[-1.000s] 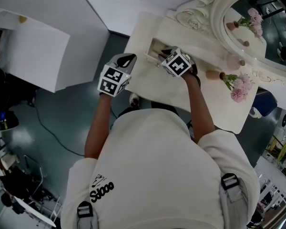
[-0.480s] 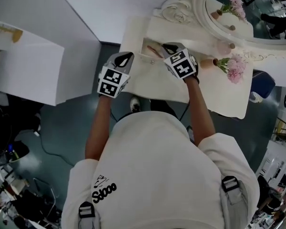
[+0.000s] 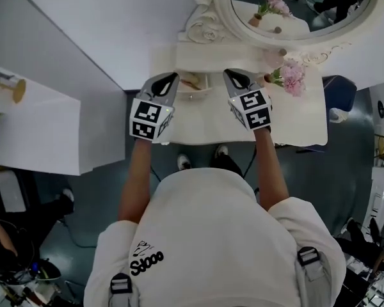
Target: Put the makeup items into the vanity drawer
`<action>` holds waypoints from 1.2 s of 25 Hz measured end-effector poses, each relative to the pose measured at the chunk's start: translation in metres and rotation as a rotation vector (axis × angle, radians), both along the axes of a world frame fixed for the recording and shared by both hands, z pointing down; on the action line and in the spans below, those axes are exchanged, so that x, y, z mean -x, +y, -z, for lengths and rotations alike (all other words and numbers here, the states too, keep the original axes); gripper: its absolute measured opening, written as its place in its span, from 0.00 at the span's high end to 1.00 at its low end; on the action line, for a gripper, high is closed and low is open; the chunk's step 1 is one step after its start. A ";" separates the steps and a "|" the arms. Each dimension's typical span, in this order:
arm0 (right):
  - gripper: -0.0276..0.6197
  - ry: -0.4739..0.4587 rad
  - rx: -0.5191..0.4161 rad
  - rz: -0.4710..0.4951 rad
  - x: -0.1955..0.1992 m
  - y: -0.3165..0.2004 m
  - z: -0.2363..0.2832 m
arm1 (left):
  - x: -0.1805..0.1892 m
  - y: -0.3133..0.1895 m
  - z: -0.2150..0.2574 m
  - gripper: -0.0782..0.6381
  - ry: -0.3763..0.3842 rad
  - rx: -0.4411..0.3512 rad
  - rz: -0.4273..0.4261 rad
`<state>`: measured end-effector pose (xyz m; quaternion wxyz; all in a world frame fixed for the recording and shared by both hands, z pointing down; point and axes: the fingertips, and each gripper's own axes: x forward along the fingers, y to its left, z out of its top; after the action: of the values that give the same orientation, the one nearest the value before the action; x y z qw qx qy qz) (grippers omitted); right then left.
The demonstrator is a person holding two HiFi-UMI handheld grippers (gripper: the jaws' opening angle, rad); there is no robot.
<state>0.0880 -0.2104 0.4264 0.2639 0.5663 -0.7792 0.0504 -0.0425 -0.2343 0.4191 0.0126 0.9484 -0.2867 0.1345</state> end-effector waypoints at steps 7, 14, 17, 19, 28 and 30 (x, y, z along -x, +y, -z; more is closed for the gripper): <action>0.95 0.036 -0.135 -0.037 -0.041 0.023 0.060 | -0.046 0.009 0.057 0.87 0.062 -0.083 -0.068; 0.95 0.024 -0.268 -0.049 -0.086 0.053 0.121 | -0.095 0.031 0.105 0.87 0.074 -0.177 -0.085; 0.95 0.024 -0.315 -0.044 -0.098 0.063 0.143 | -0.110 0.042 0.124 0.87 0.090 -0.215 -0.095; 0.95 0.032 -0.342 -0.040 -0.104 0.068 0.156 | -0.118 0.047 0.136 0.87 0.095 -0.237 -0.102; 0.95 0.050 -0.424 -0.027 -0.121 0.085 0.190 | -0.135 0.065 0.180 0.87 0.131 -0.319 -0.115; 0.95 0.053 -0.435 -0.025 -0.123 0.087 0.194 | -0.139 0.068 0.186 0.87 0.125 -0.337 -0.122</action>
<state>0.2106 -0.1239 0.2321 0.1552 0.6206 -0.7574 -0.1306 0.0960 -0.1661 0.2333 -0.1368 0.9593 -0.2457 0.0257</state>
